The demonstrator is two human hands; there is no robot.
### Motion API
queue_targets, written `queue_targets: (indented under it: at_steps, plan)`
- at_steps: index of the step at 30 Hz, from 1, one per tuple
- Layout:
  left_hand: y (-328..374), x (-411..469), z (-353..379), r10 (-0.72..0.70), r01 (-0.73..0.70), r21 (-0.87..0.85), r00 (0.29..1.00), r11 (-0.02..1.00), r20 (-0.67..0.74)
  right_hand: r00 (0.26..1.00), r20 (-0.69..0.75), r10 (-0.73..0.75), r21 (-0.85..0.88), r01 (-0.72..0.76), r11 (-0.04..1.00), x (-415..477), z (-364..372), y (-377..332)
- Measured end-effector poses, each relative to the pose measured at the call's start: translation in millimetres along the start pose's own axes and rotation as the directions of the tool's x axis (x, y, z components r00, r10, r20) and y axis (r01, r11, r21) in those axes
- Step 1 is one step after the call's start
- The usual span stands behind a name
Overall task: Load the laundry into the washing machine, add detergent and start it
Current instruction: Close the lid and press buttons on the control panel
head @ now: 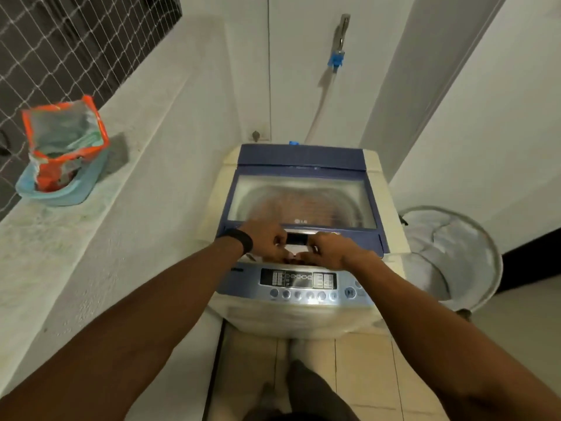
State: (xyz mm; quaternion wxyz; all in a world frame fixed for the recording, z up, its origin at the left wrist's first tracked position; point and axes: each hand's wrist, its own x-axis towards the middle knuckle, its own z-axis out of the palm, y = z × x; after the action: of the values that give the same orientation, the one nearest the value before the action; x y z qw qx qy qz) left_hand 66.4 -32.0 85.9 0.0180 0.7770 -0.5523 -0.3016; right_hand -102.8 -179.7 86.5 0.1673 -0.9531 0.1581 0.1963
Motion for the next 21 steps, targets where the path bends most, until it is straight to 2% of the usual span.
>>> queue_targets:
  at_steps: [4, 10, 16, 19, 21]
  plan:
    - [-5, 11, 28, -0.051, 0.051, 0.025, 0.999, 0.998, 0.005, 1.0, -0.01, 0.016, -0.018, -0.016, 1.0, 10, 29, 4]
    - [-7, 17, 49, -0.061, 0.066, 0.056, 0.994, 0.996, -0.086, 0.996, -0.077, 0.041, 0.005, -0.041, 0.999, 16, 54, 8]
    - [-4, 4, 74, -0.046, 0.055, 0.029, 0.967, 0.998, -0.251, 0.957, -0.287, 0.049, 0.04, -0.039, 0.998, -10, 77, 5]
    - [-5, -8, 95, -0.005, 0.02, 0.046, 0.949, 0.999, -0.315, 0.899, -0.425, 0.105, 0.095, -0.071, 0.993, -42, 91, 9]
    - [-4, -20, 110, 0.027, -0.014, 0.042, 0.939, 0.999, -0.342, 0.886, -0.431, 0.172, 0.119, -0.133, 0.984, -69, 105, 14]
